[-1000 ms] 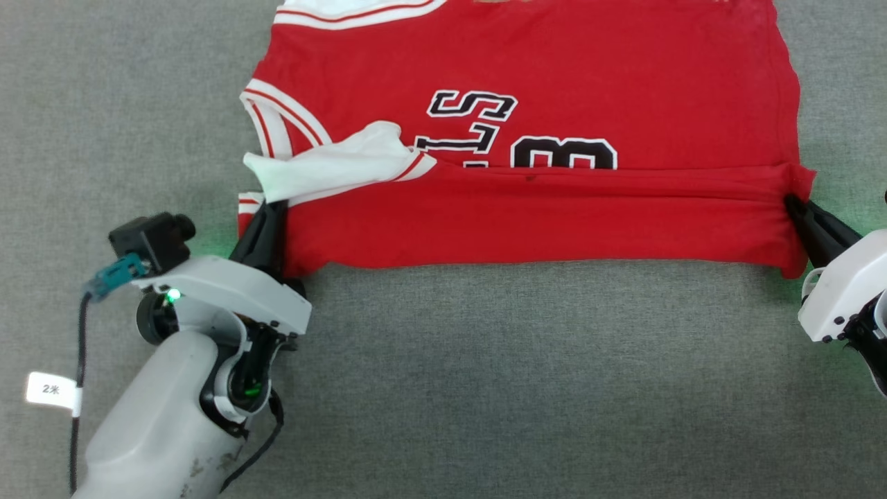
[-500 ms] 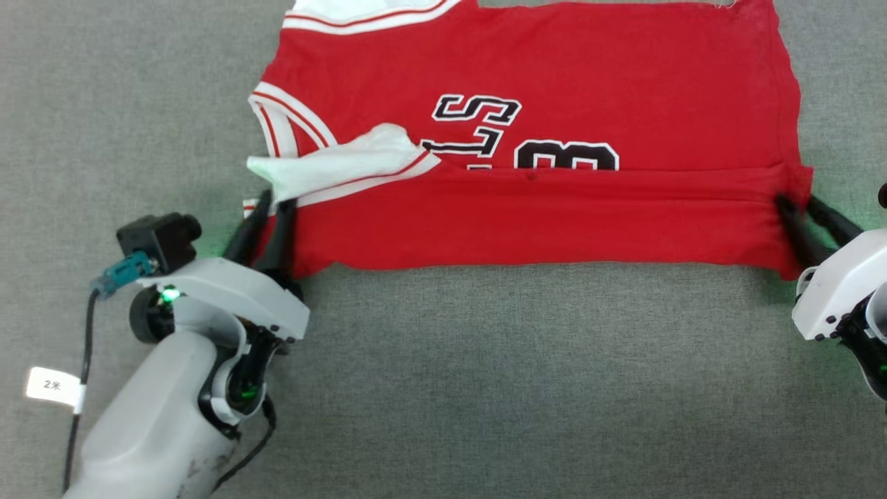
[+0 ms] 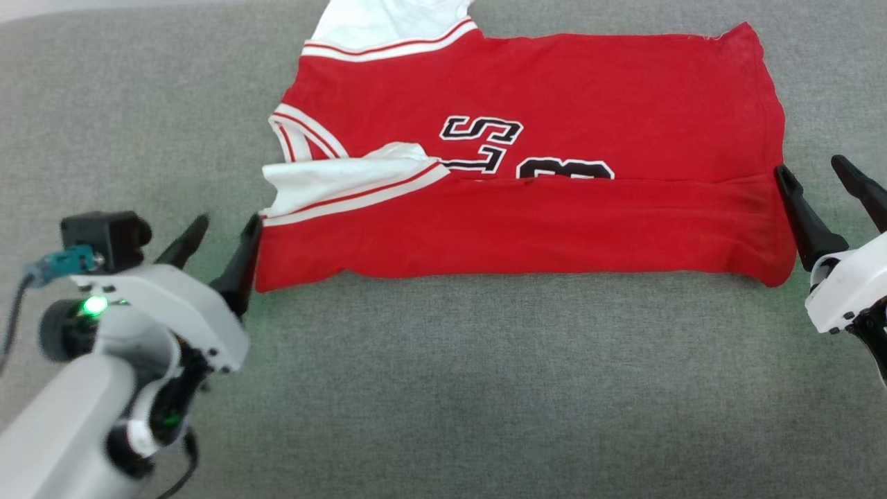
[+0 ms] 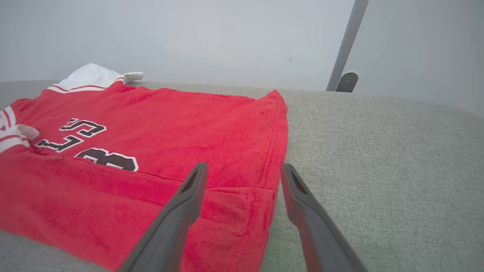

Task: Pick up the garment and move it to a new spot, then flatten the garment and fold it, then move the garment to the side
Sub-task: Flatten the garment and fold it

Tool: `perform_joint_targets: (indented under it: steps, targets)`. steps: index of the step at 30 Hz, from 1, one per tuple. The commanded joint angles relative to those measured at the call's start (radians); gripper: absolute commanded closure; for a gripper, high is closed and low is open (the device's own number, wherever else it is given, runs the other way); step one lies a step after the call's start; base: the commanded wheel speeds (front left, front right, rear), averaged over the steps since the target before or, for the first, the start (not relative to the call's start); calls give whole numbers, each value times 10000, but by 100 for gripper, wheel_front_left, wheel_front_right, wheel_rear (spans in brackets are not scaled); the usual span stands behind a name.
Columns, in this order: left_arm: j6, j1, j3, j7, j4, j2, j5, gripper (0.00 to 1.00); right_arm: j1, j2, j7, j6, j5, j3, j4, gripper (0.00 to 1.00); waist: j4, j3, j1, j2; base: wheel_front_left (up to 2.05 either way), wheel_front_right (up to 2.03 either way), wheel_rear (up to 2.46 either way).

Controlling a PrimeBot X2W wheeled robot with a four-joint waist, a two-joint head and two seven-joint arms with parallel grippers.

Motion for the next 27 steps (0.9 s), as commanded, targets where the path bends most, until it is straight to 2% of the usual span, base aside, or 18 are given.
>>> perform_joint_targets:
  steps: [1,6,8,11,19,27]
  targets:
    - [228,230,-29,629,-429,390,-178,0,122,20,31,-13,-114,-3,-173,0,-29,-1,0,0,0,0,0]
    - [876,769,-14,2582,-1830,1262,-1071,0,261,165,99,-13,-238,-3,-639,0,-137,66,0,0,0,0,0]
    - [1098,862,39,3000,-2170,1536,-1232,0,263,282,112,-13,-325,42,-817,0,-219,164,0,0,0,0,0]
    - [1274,948,139,3242,-2450,1635,-1459,0,299,378,148,-13,-383,172,-1008,0,-360,362,0,0,0,0,0]
    - [1172,760,7,3608,-2257,1610,-1603,0,340,416,199,-13,-376,333,-1230,0,-614,661,0,0,0,0,0]
    - [931,580,25,3220,-1679,1268,-1540,0,448,404,291,-13,-367,82,-1436,0,-665,720,0,0,0,0,0]
